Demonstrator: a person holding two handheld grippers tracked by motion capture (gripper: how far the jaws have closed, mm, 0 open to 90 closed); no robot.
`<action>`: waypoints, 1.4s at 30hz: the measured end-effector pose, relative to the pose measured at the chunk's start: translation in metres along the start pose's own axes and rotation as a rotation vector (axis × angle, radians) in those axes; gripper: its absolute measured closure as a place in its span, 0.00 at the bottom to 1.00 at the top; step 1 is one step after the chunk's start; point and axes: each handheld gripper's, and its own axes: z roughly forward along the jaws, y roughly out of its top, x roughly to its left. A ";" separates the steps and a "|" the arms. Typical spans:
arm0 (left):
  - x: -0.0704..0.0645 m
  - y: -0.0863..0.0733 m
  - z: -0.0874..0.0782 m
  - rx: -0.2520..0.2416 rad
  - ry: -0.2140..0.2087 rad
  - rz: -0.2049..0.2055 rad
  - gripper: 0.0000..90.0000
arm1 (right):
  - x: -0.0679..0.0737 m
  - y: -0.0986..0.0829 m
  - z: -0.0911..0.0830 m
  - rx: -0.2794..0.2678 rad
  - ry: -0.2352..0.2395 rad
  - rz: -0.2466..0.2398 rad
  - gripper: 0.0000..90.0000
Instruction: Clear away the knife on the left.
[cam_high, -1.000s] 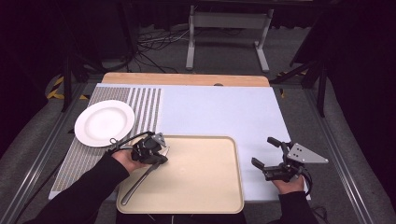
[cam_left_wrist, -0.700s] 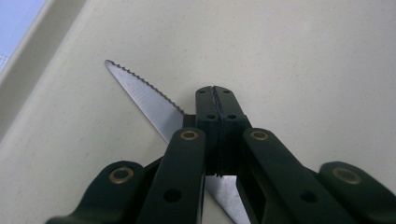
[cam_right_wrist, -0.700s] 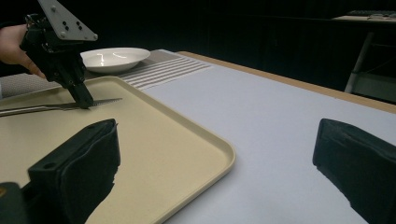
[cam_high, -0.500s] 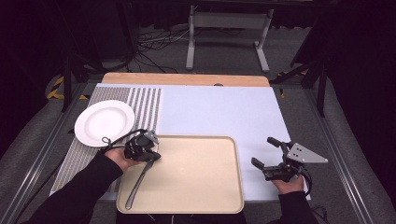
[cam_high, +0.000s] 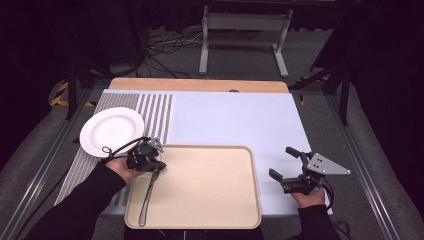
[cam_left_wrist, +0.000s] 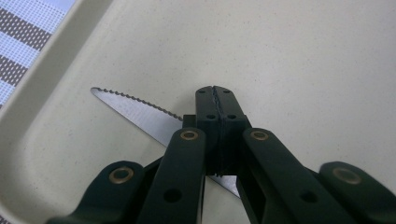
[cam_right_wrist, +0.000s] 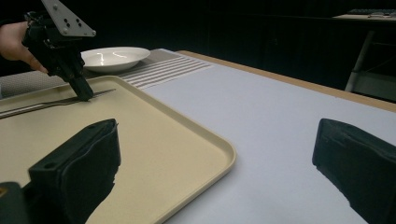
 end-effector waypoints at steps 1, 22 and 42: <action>0.000 -0.001 0.000 -0.003 -0.005 -0.007 1.00 | 0.000 0.000 0.000 0.001 -0.001 0.000 0.02; 0.005 -0.012 -0.006 0.000 0.017 -0.032 1.00 | 0.000 0.000 0.002 0.005 0.006 -0.003 0.02; 0.004 -0.012 -0.041 -0.213 -0.055 -0.025 0.30 | 0.000 0.001 0.004 0.004 0.007 -0.006 0.02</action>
